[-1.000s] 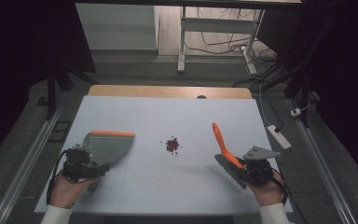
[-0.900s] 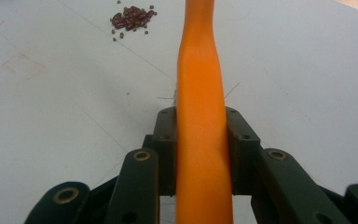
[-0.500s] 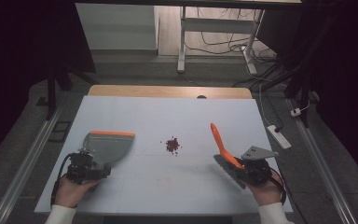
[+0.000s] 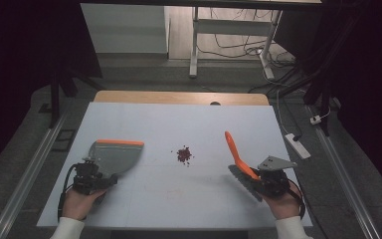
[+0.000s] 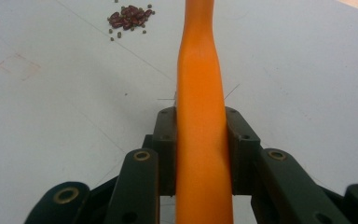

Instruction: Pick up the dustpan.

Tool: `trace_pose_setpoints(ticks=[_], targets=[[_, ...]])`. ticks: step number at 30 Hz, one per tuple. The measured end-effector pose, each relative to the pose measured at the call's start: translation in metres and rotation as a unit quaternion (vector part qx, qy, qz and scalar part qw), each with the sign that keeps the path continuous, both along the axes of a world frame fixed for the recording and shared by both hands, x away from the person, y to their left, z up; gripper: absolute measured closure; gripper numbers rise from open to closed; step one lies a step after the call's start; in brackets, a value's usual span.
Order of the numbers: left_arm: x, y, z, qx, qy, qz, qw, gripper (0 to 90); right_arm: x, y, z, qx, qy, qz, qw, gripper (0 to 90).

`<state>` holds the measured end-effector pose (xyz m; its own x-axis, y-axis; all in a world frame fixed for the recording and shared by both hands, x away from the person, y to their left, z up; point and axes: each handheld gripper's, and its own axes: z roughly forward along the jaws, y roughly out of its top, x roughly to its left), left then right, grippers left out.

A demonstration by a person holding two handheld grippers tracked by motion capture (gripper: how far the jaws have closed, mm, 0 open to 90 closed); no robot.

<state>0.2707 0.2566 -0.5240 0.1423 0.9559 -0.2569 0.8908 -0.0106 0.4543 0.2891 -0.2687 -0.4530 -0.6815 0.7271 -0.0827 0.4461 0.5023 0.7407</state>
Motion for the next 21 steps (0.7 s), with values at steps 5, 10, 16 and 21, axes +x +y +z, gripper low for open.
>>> trace_pose_setpoints(ticks=[5, 10, 16, 21], targets=[[0.0005, 0.0016, -0.0001, -0.009, -0.003, 0.003, 0.9999, 47.6, 0.0005, 0.0004, -0.001, -0.003, 0.002, 0.003, 1.0, 69.2], [0.0012, 0.0035, -0.0011, -0.025, -0.006, 0.005, 0.9997, 54.6, 0.0006, 0.0004, -0.0013, -0.001, 0.003, 0.001, 1.0, 69.2], [0.0015, 0.0031, -0.0012, -0.028, -0.008, 0.007, 0.9995, 58.5, 0.0009, 0.002, -0.003, -0.003, 0.007, 0.003, 1.0, 69.2], [0.0014, 0.0066, -0.0015, -0.037, -0.012, 0.016, 0.9991, 61.6, 0.0012, 0.0013, -0.003, -0.003, 0.006, 0.003, 1.0, 69.2]])
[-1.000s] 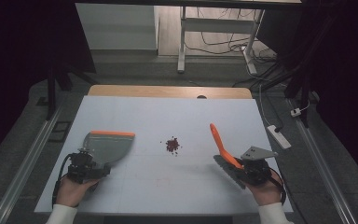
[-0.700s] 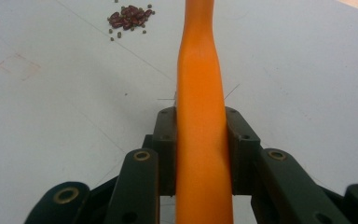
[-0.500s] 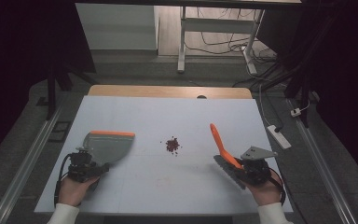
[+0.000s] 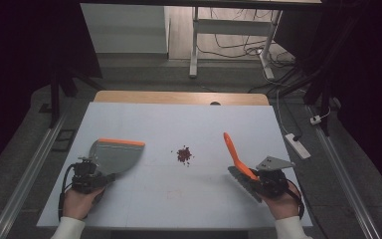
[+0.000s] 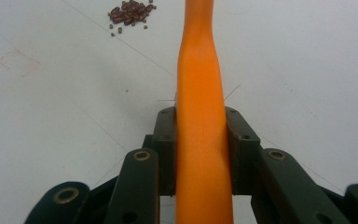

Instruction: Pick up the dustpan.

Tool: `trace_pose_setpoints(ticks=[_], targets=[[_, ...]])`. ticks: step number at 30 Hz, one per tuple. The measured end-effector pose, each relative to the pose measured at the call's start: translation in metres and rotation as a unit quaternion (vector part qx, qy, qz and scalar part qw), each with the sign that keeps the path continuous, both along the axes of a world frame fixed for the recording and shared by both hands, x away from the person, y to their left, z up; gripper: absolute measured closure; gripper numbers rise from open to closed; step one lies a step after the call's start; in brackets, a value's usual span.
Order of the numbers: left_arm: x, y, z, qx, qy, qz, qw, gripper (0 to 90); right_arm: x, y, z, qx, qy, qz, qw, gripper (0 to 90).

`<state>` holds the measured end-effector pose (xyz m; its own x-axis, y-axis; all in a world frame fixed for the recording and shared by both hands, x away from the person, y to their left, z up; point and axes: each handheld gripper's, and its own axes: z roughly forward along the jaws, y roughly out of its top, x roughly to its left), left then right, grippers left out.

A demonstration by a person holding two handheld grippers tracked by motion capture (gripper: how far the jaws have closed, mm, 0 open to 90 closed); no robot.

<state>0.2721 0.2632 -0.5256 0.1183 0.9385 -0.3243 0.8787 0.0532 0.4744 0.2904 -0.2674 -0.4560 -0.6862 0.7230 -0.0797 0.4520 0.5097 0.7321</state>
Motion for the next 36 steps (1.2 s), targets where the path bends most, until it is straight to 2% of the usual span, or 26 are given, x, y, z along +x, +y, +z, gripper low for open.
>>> trace_pose_setpoints(ticks=[10, 13, 16, 20, 26, 29, 32, 34, 36], targets=[[-0.001, 0.003, 0.002, -0.004, -0.007, -0.001, 1.0, 62.1, 0.0, 0.002, -0.001, -0.004, 0.004, 0.004, 1.0, 69.2], [-0.001, 0.004, 0.002, -0.005, -0.01, -0.006, 0.9999, 62.2, 0.0, 0.002, 0.0, 0.013, 0.008, 0.009, 0.9999, 69.2], [-0.001, 0.005, 0.004, -0.004, -0.016, -0.012, 0.9998, 62.3, 0.0, 0.002, 0.001, 0.012, 0.006, 0.01, 0.9999, 69.2], [-0.003, 0.009, 0.009, -0.002, -0.035, -0.018, 0.9992, 62.3, 0.001, 0.002, -0.001, 0.014, 0.011, 0.01, 0.9998, 69.2], [-0.009, 0.01, 0.019, -0.011, -0.075, -0.044, 0.9962, 62.3, 0.001, 0.0, 0.0, 0.017, 0.006, 0.005, 0.9998, 69.2], [-0.008, 0.009, 0.021, -0.017, -0.084, -0.068, 0.9939, 62.2, 0.001, 0.001, 0.001, 0.016, 0.003, 0.007, 0.9999, 69.2], [-0.005, 0.008, 0.023, -0.013, -0.092, -0.092, 0.9914, 62.3, 0.002, 0.002, 0.001, 0.012, 0.003, 0.004, 0.9999, 69.2], [-0.003, 0.01, 0.024, -0.022, -0.095, -0.096, 0.9905, 62.3, 0.003, 0.002, 0.001, 0.012, 0.002, 0.005, 0.9999, 69.2], [-0.002, 0.013, 0.027, -0.02, -0.102, -0.105, 0.989, 62.3, 0.003, 0.002, -0.001, 0.014, 0.002, 0.007, 0.9999, 69.2]])
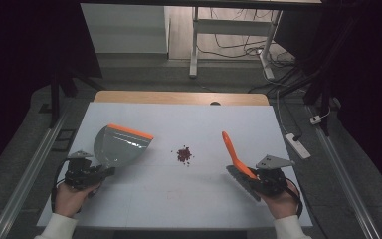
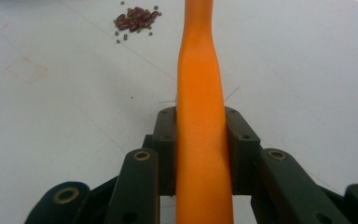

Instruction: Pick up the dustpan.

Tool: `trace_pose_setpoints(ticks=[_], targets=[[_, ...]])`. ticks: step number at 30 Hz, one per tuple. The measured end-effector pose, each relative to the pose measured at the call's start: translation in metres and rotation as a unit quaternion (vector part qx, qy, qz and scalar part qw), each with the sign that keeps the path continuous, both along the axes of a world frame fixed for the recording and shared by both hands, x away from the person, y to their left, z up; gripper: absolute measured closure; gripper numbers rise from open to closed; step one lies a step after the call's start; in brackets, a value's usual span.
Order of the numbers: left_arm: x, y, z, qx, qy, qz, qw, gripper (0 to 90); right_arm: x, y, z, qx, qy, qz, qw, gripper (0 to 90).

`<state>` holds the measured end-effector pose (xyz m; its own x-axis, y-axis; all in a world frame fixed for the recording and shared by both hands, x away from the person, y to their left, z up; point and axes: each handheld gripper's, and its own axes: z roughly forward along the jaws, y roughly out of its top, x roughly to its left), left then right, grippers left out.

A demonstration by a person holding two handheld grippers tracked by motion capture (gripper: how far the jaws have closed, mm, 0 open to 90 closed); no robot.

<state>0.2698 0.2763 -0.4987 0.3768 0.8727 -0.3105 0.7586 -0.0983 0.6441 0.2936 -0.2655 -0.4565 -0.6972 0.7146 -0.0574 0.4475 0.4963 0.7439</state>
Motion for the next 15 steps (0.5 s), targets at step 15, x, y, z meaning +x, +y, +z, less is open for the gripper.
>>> trace_pose_setpoints(ticks=[15], targets=[[0.0039, 0.0029, 0.0036, -0.025, -0.035, -0.052, 0.9977, 62.3, -0.0041, -0.0054, 0.0024, 0.011, -0.006, -0.011, 0.9999, 69.3]])
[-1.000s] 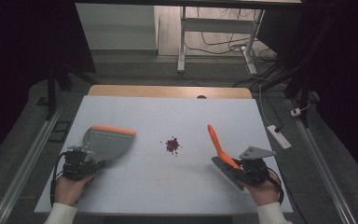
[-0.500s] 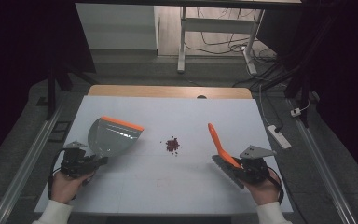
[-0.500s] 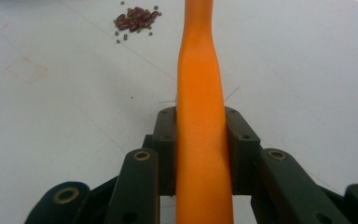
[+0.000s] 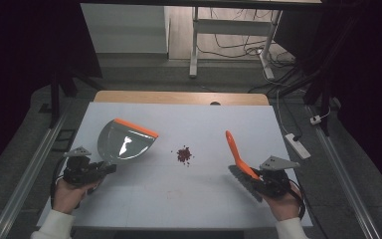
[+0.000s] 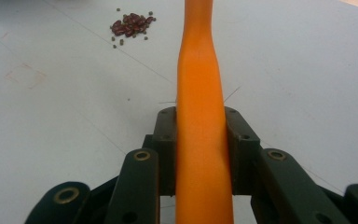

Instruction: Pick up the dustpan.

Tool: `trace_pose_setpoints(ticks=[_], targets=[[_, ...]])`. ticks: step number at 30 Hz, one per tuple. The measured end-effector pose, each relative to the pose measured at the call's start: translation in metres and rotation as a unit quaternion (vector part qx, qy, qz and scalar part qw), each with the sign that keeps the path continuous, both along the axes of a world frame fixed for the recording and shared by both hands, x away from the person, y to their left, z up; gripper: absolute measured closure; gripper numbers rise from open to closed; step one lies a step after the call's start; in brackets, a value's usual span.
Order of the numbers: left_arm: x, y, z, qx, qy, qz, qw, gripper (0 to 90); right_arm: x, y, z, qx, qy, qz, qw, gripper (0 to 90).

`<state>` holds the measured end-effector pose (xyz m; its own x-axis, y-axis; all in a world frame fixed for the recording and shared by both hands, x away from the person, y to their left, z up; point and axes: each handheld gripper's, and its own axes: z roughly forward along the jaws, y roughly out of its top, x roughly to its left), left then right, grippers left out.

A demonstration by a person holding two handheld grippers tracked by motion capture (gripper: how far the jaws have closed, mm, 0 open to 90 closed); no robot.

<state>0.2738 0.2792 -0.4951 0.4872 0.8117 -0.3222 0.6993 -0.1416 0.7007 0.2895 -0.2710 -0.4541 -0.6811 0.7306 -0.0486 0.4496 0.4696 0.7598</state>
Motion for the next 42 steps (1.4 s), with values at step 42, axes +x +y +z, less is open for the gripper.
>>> trace_pose_setpoints(ticks=[42], targets=[[-0.006, -0.023, -0.004, 0.029, -0.003, -0.152, 0.988, 62.3, 0.073, 0.067, 0.005, 0.006, -0.02, 0.038, 0.9991, 69.4]])
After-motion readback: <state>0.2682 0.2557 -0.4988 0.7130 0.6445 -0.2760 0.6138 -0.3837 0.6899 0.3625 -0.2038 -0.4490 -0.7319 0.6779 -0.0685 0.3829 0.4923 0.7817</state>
